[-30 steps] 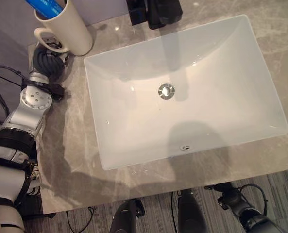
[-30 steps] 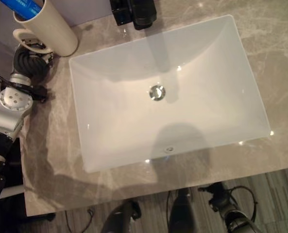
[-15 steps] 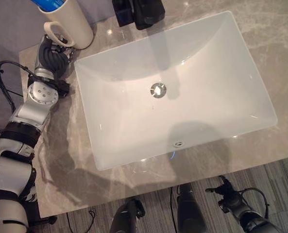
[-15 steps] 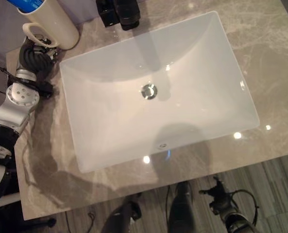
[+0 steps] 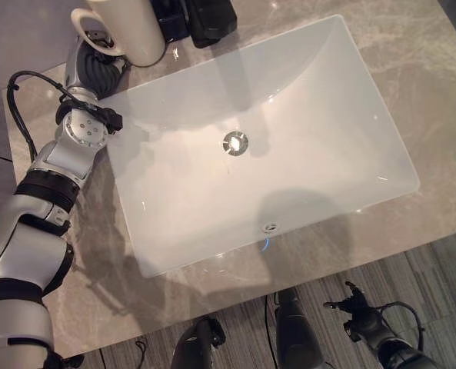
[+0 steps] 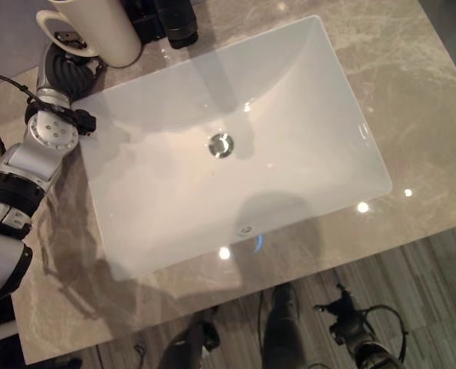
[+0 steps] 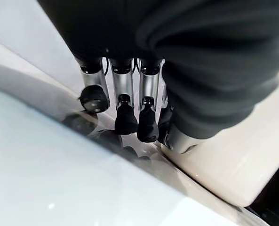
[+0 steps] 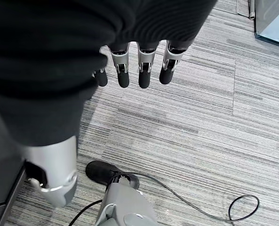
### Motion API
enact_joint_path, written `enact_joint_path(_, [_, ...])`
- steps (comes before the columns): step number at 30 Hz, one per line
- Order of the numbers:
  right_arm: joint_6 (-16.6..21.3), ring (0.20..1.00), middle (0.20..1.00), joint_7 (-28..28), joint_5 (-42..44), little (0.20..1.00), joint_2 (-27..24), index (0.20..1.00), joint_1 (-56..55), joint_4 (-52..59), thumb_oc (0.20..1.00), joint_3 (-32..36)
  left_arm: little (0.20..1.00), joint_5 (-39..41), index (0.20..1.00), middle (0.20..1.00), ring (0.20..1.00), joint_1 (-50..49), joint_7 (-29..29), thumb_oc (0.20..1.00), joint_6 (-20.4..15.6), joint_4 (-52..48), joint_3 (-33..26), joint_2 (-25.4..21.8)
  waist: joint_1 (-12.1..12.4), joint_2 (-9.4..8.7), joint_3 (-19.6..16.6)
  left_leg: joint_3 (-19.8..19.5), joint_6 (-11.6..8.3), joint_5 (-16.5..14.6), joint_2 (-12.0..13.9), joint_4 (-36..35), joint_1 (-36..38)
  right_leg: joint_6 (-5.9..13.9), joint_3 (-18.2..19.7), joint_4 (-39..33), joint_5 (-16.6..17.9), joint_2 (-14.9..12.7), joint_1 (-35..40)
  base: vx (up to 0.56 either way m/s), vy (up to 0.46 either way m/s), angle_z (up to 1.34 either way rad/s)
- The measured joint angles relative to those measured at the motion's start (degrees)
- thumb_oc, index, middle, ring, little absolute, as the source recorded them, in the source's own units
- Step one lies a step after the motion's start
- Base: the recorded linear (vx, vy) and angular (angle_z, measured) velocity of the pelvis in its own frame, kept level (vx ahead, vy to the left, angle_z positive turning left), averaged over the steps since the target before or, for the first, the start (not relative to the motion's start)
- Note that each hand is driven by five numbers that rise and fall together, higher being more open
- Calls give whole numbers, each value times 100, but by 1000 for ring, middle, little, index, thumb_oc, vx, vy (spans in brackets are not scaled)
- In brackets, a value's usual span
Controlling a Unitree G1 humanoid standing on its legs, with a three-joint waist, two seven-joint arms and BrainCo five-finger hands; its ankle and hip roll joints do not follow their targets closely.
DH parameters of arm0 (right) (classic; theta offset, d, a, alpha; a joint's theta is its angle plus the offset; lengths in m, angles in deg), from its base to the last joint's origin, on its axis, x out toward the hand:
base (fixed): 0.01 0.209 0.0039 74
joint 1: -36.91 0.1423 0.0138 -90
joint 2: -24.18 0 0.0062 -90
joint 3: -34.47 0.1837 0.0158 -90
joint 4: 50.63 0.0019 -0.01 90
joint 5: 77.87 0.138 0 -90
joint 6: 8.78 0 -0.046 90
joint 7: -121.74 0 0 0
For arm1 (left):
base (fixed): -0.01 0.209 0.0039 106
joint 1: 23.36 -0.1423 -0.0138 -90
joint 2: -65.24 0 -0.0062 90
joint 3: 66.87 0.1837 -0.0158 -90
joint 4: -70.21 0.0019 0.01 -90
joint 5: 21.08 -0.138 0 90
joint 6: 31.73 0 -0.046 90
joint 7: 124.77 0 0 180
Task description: Put brush and paste in cup on sink, flatten towel.
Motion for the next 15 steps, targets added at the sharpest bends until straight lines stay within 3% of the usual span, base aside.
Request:
enact_joint_path(3, [-6, 1000, 1000, 9, -4, 1000, 21, 1000, -10, -36, 1000, 5, 200, 27, 200, 200, 200, -517, 15, 200, 21, -149, -224, -58, 13, -44, -30, -12, 0, -3, 19, -1, 221, -6, -14, -1, -18, 11, 225, 48, -25, -6])
enact_joint_path(4, [-18, 1000, 1000, 13, -3, 1000, 16, 1000, -33, -39, 1000, 48, 200, 42, 200, 200, 200, -1150, 21, 200, 0, -503, -809, -95, -10, -59, -48, 9, -34, -75, 65, -3, 409, -22, 19, -1, -40, 54, 370, 34, -36, -14])
enact_joint_path(8, [-59, 1000, 1000, 49, -35, 1000, 20, 1000, -212, -126, 1000, 154, 200, 78, 200, 200, 200, -3138, 11, 200, -9, -1466, -2188, -349, 102, -75, -79, -57, -114, -123, 203, -3, 770, -124, -57, -2, -120, 174, 770, 35, -48, -1])
enact_joint_path(11, [-148, 1000, 1000, 179, -241, 1000, -25, 1000, -587, -323, 1000, 454, 200, 121, 200, 200, 200, -5458, -16, 200, -64, -2653, -3836, -466, 466, -88, -102, -213, -158, -132, 311, -2, 1063, -216, -251, -2, -222, 295, 1179, -14, -81, 22])
enact_joint_path(14, [-145, 1000, 1000, 285, -368, 1000, -42, 1000, -789, -334, 1000, 506, 200, 206, 200, 200, 200, -6649, -60, 200, -262, -2627, -4956, -299, 665, -102, -146, -441, -205, -135, 353, -2, 1142, -248, -474, -4, -317, 334, 1394, -71, -79, 39])
enact_joint_path(15, [-130, 1000, 1000, 302, -462, 1000, -59, 1000, -940, -370, 1000, 511, 200, 354, 200, 200, 200, -7114, -158, 200, -244, -2386, -5484, -144, 877, -124, -194, -522, -216, -136, 393, -3, 1195, -277, -535, -5, -357, 375, 1494, -103, -54, 44])
